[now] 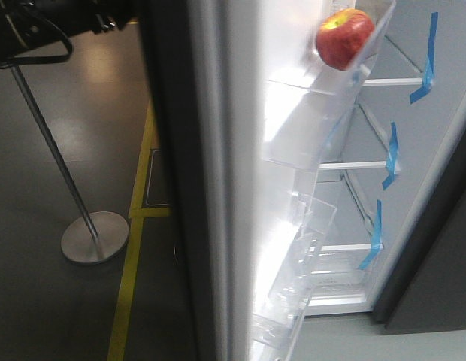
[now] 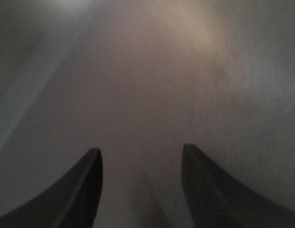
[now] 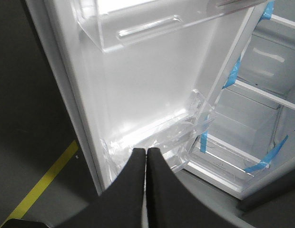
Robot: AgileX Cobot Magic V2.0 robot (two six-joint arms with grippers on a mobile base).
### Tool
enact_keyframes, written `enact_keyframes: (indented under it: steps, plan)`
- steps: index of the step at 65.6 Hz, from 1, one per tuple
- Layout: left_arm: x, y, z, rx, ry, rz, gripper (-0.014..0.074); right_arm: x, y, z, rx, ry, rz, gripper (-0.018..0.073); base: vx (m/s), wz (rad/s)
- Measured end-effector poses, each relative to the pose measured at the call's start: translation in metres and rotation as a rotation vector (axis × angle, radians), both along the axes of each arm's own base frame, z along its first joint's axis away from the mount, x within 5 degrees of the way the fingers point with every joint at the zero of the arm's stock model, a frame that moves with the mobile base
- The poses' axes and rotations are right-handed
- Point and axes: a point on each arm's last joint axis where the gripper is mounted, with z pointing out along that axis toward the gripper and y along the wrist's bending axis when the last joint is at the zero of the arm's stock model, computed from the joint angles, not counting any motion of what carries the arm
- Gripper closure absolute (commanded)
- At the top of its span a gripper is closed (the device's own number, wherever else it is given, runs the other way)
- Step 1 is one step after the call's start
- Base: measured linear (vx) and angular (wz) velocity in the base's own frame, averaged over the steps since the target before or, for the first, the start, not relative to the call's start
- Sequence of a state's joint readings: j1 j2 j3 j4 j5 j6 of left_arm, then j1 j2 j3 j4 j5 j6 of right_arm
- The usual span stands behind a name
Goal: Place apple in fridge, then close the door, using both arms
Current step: 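Push the refrigerator door shut with the left gripper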
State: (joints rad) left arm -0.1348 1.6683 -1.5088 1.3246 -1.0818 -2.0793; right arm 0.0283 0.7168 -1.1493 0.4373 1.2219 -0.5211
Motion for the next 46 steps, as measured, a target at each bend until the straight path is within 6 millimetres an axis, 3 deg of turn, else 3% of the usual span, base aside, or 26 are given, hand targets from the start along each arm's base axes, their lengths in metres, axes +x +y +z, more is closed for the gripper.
enact_keyframes:
  steps: [12, 30, 37, 46]
  plan:
    - [-0.025, -0.038, -0.001, 0.019, -0.028, -0.210, 0.0216, 0.001, 0.000, 0.002, 0.005, -0.021, -0.009, 0.0565, 0.00, 0.00]
    - [-0.055, -0.087, -0.003, 0.082, -0.059, -0.372, 0.0216, 0.006, -0.001, 0.007, 0.027, -0.088, -0.040, 0.0563, 0.00, 0.00]
    - [-0.061, -0.094, -0.002, 0.170, -0.114, -0.394, 0.0216, 0.008, -0.002, 0.009, 0.043, -0.115, -0.058, 0.0561, 0.00, 0.00]
    - [-0.057, -0.090, 0.006, 0.305, -0.196, -0.355, 0.0216, 0.011, -0.005, 0.014, 0.077, -0.159, -0.114, 0.0559, 0.00, 0.00]
